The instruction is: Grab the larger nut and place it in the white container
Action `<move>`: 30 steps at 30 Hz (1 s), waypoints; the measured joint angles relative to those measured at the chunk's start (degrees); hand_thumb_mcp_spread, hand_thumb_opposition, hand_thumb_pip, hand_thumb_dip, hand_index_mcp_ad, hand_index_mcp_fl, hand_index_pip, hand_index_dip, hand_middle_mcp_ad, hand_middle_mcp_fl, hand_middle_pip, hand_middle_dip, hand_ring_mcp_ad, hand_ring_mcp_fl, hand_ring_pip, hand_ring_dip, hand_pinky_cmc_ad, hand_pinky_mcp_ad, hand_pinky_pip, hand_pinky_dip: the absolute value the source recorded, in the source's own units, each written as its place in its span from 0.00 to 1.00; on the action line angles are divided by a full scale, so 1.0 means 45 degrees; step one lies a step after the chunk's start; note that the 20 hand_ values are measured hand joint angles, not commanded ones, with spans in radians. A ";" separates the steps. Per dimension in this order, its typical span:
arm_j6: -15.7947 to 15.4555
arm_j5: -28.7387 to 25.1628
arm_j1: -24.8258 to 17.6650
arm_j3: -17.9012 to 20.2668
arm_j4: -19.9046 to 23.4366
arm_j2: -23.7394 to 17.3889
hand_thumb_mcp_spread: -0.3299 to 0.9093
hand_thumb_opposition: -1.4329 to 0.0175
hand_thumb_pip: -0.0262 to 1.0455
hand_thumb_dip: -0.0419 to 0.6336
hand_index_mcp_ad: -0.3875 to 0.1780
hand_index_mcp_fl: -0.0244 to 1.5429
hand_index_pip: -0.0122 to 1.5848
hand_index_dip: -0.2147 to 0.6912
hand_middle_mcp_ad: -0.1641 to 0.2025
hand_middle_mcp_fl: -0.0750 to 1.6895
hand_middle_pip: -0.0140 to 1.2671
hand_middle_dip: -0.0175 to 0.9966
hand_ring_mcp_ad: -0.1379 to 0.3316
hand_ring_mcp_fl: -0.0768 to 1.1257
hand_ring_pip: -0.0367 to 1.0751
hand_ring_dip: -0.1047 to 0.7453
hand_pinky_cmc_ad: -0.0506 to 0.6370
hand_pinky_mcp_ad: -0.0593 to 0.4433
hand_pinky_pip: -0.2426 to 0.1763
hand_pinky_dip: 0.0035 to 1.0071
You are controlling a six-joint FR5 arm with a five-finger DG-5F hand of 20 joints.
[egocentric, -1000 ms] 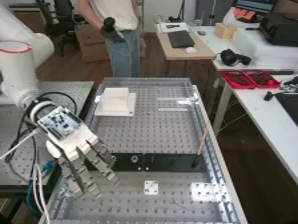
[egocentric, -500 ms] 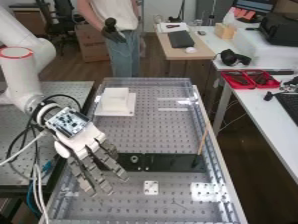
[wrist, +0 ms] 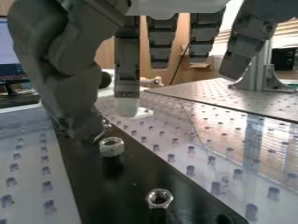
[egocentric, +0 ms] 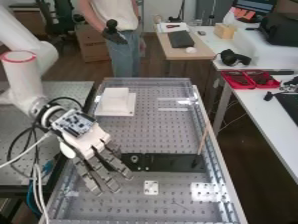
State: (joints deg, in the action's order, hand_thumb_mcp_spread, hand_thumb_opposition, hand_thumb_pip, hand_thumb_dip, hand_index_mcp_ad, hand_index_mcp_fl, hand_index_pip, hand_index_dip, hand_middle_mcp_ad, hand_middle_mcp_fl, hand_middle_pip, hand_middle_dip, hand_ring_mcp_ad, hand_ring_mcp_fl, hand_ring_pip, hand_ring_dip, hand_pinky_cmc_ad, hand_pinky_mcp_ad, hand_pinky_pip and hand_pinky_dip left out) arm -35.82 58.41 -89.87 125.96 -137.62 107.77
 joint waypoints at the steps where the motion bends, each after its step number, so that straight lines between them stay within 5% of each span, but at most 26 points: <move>1: -0.0029 0.0029 0.0008 -0.0004 0.0003 0.0009 0.53 0.40 0.68 0.41 0.57 0.03 0.98 0.55 0.59 0.06 0.12 0.21 0.67 0.07 0.11 0.21 0.64 0.72 0.37 0.35; 30: -0.1192 0.1318 0.0485 -0.0230 -0.0492 0.0115 0.54 0.39 0.73 0.44 0.55 0.03 0.98 0.55 0.58 0.05 0.12 0.21 0.64 0.06 0.12 0.21 0.64 0.70 0.37 0.35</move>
State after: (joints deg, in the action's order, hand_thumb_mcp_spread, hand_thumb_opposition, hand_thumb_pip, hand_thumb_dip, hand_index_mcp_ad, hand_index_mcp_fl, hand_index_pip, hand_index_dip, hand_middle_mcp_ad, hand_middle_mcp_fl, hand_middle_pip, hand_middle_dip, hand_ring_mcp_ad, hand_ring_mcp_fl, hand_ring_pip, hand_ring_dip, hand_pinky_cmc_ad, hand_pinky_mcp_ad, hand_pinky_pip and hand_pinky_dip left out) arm -41.18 64.34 -87.69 124.93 -139.83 108.28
